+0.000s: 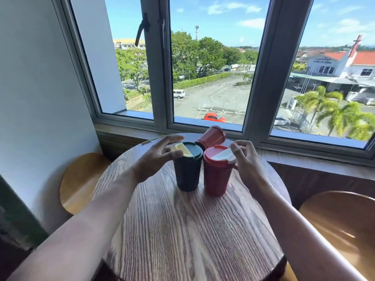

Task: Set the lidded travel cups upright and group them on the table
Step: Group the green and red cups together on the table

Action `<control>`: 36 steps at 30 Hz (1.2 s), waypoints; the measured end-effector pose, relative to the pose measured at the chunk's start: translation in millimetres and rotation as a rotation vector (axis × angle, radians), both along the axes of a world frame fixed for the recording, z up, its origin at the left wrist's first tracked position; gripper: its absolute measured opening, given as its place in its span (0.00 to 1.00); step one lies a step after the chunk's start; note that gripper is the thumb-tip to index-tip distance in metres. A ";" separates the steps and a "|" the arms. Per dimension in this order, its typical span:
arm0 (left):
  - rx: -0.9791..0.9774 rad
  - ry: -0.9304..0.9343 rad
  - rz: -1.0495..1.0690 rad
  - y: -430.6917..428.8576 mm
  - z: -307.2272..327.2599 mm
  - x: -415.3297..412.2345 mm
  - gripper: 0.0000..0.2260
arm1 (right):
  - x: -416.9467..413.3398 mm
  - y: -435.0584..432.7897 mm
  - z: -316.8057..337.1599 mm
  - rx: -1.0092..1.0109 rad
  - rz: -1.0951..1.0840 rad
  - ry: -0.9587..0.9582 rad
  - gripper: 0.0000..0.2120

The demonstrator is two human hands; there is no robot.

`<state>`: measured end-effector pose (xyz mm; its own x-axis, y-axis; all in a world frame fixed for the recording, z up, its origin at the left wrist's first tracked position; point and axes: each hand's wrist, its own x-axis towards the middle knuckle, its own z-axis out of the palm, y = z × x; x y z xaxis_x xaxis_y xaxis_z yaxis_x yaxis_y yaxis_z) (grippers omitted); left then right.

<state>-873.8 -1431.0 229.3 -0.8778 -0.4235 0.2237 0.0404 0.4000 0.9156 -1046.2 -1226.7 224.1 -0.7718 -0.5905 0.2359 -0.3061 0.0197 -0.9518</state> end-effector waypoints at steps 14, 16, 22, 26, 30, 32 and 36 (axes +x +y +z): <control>-0.175 -0.225 0.192 -61.0 30.5 -106.5 0.09 | -77.8 -51.5 16.0 -0.010 -0.022 -0.192 0.08; -0.183 -0.306 0.180 -68.9 23.9 -127.5 0.10 | -94.6 -64.0 7.8 0.061 0.004 -0.293 0.07; -0.131 -0.597 0.036 -75.2 2.8 -174.2 0.23 | -128.5 -93.9 -19.5 0.184 0.122 -0.572 0.10; -0.140 -0.658 0.021 -75.1 -3.3 -187.8 0.27 | -137.7 -107.7 -26.5 0.187 0.139 -0.667 0.12; -0.088 -0.602 0.040 -72.3 -0.6 -186.3 0.30 | -142.3 -118.0 -27.6 0.154 0.181 -0.716 0.12; -0.091 -0.563 0.060 -73.3 -2.4 -183.3 0.33 | -142.4 -119.0 -27.4 0.117 0.203 -0.741 0.09; -0.066 -0.505 0.085 -78.6 -0.5 -168.9 0.36 | -142.8 -120.4 -22.5 0.032 0.292 -0.676 0.09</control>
<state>-1042.8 -1509.6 228.8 -0.8464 -0.4974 -0.1903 -0.4351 0.4400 0.7855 -1189.0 -1347.1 201.6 -0.5528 -0.7928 -0.2565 0.3502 0.0583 -0.9349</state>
